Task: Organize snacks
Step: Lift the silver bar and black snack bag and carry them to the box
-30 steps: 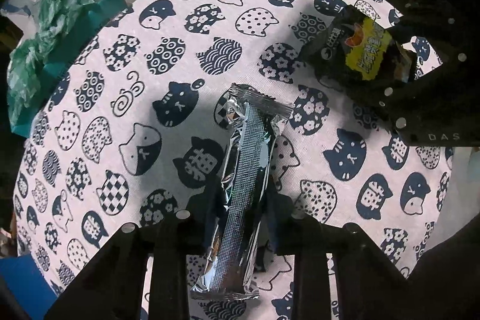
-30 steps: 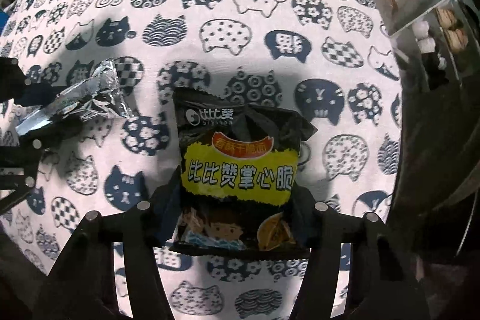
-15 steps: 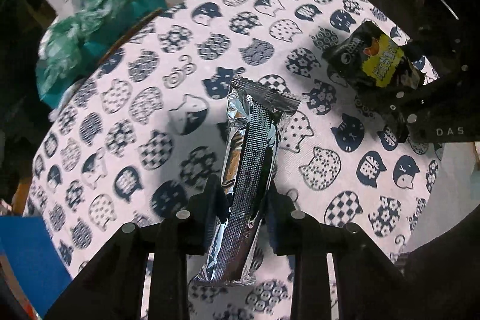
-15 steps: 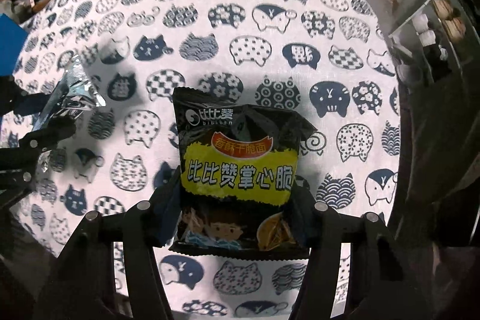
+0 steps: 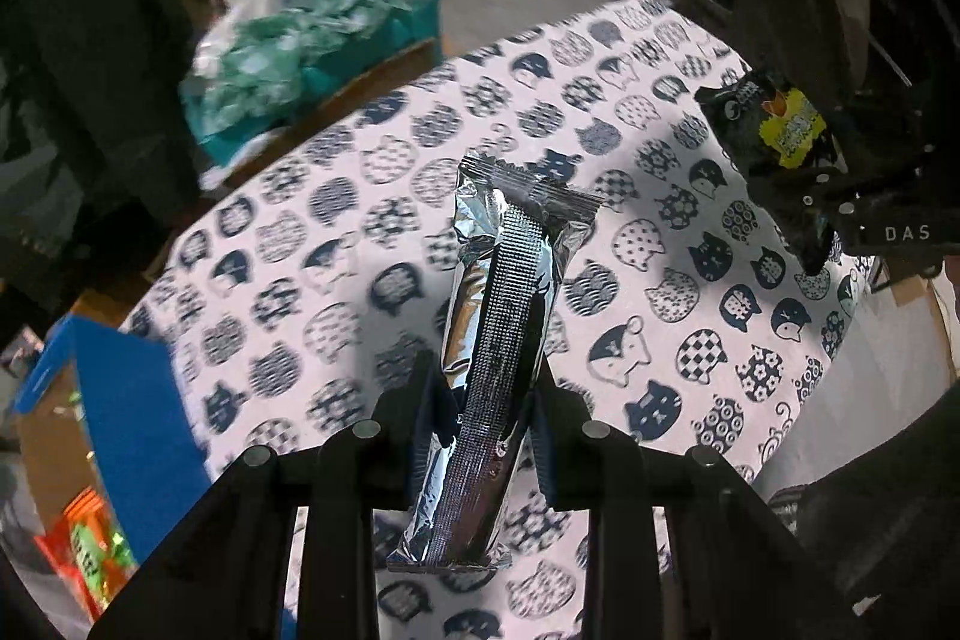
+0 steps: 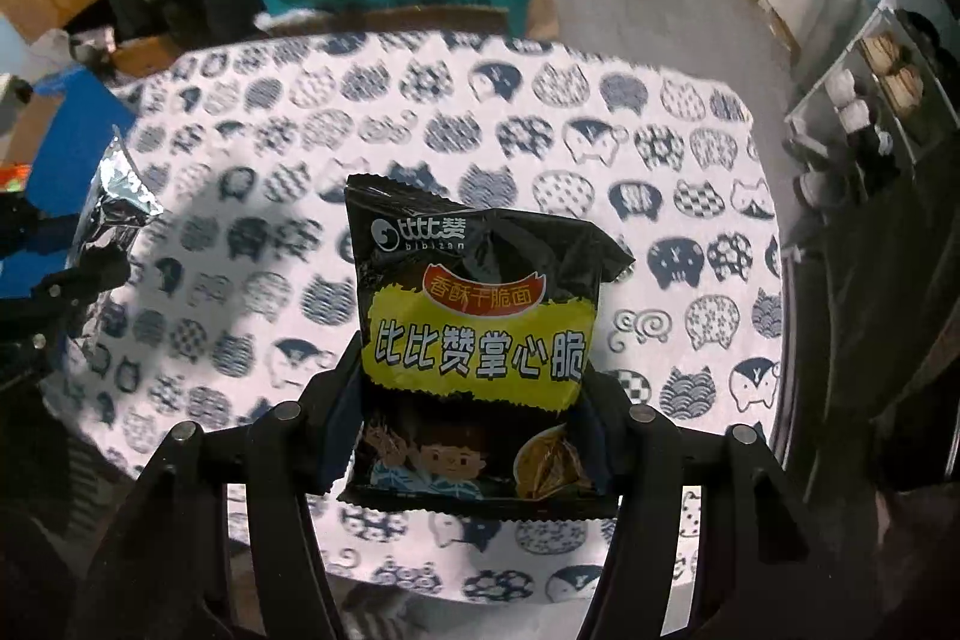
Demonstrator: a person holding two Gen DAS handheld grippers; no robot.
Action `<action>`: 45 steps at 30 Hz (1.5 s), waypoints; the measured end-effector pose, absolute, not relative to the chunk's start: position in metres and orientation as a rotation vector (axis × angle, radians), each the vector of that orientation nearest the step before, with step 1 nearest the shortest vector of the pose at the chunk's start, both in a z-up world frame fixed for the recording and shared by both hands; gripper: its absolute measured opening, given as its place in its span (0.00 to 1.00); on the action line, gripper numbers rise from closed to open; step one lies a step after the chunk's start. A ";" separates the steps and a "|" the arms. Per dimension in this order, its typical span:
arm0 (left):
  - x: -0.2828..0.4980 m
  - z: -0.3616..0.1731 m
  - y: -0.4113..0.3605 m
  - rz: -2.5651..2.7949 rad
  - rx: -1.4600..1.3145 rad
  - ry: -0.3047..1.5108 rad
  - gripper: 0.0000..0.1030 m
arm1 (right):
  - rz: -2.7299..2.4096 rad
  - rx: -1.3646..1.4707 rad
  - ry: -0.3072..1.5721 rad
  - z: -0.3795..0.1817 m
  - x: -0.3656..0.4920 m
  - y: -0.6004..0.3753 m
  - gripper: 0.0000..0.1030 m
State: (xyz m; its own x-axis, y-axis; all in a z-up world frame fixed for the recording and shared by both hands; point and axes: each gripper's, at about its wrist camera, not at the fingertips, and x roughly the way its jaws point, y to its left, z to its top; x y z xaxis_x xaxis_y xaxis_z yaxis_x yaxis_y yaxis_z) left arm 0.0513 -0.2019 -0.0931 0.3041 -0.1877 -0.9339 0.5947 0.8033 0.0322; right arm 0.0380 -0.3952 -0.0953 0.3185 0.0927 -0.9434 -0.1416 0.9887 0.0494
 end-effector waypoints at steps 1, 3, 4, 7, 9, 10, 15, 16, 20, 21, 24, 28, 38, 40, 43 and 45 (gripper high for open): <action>0.050 -0.089 -0.195 -0.528 0.400 1.149 0.28 | 0.161 -0.040 1.230 -0.100 0.042 -0.401 0.58; 0.049 -0.081 -0.184 -0.516 0.385 1.139 0.28 | 0.177 -0.029 1.216 -0.093 0.041 -0.396 0.58; 0.048 -0.076 -0.176 -0.506 0.374 1.129 0.28 | 0.186 -0.023 1.209 -0.089 0.040 -0.392 0.58; 0.044 -0.067 -0.164 -0.484 0.366 1.109 0.28 | 0.205 -0.020 1.192 -0.079 0.039 -0.381 0.58; 0.042 -0.061 -0.154 -0.477 0.350 1.097 0.28 | 0.217 -0.019 1.180 -0.073 0.039 -0.374 0.58; 0.041 -0.058 -0.150 -0.475 0.342 1.092 0.28 | 0.225 -0.021 1.172 -0.068 0.039 -0.370 0.58; 0.035 -0.039 -0.130 -0.450 0.339 1.041 0.28 | 0.272 -0.026 1.129 -0.049 0.041 -0.348 0.58; 0.034 -0.035 -0.126 -0.443 0.341 1.026 0.28 | 0.282 -0.027 1.121 -0.045 0.042 -0.342 0.58; 0.030 -0.023 -0.111 -0.439 0.327 0.995 0.28 | 0.317 -0.037 1.101 -0.036 0.044 -0.322 0.58; 0.029 -0.020 -0.107 -0.436 0.325 0.988 0.28 | 0.328 -0.037 1.100 -0.034 0.045 -0.316 0.58; 0.027 -0.016 -0.097 -0.420 0.327 0.971 0.28 | 0.360 -0.041 1.098 -0.030 0.049 -0.299 0.58; 0.026 -0.011 -0.077 -0.399 0.309 0.959 0.28 | 0.397 -0.053 1.093 -0.023 0.055 -0.272 0.58; 0.028 -0.010 -0.018 -0.317 0.240 0.953 0.28 | 0.495 -0.075 1.085 -0.008 0.069 -0.202 0.58; 0.029 -0.012 -0.005 -0.297 0.226 0.955 0.28 | 0.514 -0.087 1.085 -0.007 0.073 -0.186 0.58; 0.030 -0.015 0.010 -0.271 0.211 0.959 0.28 | 0.542 -0.098 1.087 -0.007 0.079 -0.163 0.58; 0.031 -0.017 0.023 -0.251 0.196 0.964 0.28 | 0.558 -0.101 1.095 -0.008 0.084 -0.149 0.58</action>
